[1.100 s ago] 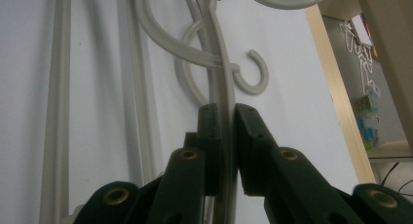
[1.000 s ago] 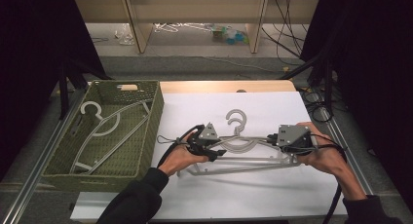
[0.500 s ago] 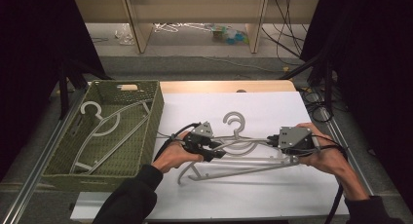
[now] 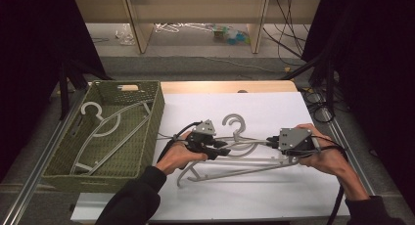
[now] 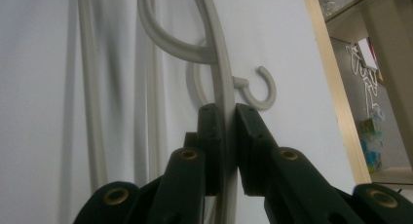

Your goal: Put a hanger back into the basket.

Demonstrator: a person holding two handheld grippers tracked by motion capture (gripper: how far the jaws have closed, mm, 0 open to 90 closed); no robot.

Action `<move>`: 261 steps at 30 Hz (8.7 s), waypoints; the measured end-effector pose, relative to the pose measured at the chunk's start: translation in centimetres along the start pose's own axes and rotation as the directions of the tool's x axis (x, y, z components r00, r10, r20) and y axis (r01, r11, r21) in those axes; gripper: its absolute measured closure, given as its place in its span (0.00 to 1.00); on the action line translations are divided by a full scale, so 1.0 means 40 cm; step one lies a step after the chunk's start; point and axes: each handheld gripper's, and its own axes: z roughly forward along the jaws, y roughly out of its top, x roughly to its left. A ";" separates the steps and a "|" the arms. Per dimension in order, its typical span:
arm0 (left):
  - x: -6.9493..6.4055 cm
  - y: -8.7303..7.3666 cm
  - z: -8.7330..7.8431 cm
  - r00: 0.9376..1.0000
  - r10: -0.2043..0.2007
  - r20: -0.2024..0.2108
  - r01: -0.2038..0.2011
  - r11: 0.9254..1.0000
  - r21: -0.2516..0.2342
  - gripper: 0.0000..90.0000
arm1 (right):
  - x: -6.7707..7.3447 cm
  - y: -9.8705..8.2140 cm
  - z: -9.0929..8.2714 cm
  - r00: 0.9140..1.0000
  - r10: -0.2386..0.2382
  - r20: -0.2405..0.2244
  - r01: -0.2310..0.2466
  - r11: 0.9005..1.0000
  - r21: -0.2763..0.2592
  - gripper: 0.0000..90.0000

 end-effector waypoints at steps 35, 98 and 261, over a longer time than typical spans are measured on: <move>-0.025 0.060 -0.115 0.984 -0.062 -0.165 0.063 0.998 0.005 0.89 | -0.010 0.000 -0.081 0.827 0.548 0.127 -0.519 0.830 -0.204 0.35; 0.192 -0.178 -0.817 0.641 -0.148 -0.753 0.159 0.986 -0.058 0.89 | 0.124 -0.075 -0.023 0.765 0.644 -0.011 -0.637 0.753 -0.167 0.25; -0.156 -0.211 -0.204 0.898 -0.176 -0.404 0.120 0.980 -0.160 0.22 | -0.048 -0.105 0.278 0.786 0.609 -0.106 -0.568 0.779 0.267 0.83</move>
